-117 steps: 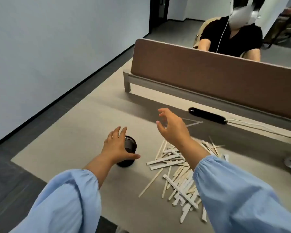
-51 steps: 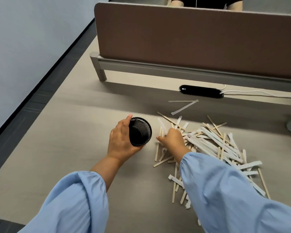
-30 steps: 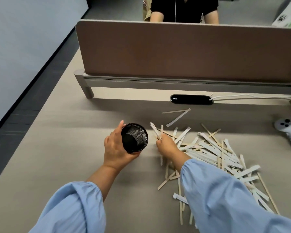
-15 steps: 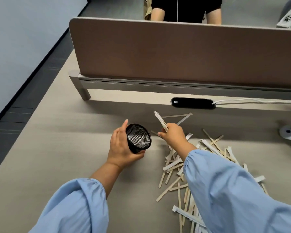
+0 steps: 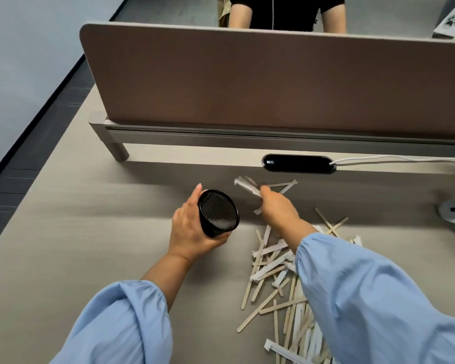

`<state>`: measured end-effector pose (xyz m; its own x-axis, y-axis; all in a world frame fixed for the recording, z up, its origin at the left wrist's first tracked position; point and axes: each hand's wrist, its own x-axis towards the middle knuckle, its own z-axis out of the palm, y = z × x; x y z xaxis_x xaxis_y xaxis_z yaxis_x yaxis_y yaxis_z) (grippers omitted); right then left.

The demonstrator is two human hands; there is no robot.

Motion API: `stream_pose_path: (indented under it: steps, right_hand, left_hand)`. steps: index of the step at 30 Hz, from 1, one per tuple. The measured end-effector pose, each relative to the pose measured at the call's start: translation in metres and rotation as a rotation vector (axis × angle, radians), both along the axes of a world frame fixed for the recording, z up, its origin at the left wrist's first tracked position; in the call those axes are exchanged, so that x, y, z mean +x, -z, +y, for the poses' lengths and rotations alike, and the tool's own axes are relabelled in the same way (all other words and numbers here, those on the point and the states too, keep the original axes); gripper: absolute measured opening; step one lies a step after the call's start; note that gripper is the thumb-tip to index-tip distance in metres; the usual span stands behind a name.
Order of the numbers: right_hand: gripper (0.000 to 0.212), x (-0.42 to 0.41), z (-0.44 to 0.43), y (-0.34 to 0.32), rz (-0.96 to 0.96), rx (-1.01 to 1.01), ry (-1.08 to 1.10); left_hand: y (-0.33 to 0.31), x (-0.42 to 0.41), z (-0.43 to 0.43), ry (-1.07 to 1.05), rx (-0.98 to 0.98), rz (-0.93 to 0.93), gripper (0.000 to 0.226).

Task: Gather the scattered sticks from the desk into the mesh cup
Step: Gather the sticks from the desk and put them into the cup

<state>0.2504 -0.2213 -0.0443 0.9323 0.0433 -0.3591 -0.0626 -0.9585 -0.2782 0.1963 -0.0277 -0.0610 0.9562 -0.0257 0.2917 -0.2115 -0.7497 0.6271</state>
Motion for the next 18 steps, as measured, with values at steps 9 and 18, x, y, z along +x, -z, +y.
stream_pose_path:
  steps: [9,18]
  right_hand:
    - [0.076,0.029,-0.037,0.015,0.096,-0.210,-0.185]
    - [0.039,0.017,-0.033,0.022,0.051,-0.280,-0.197]
  left_hand:
    - [0.007,0.022,-0.021,0.015,-0.034,-0.004,0.107]
    - [0.007,0.019,-0.026,-0.015,-0.024,-0.016,0.102]
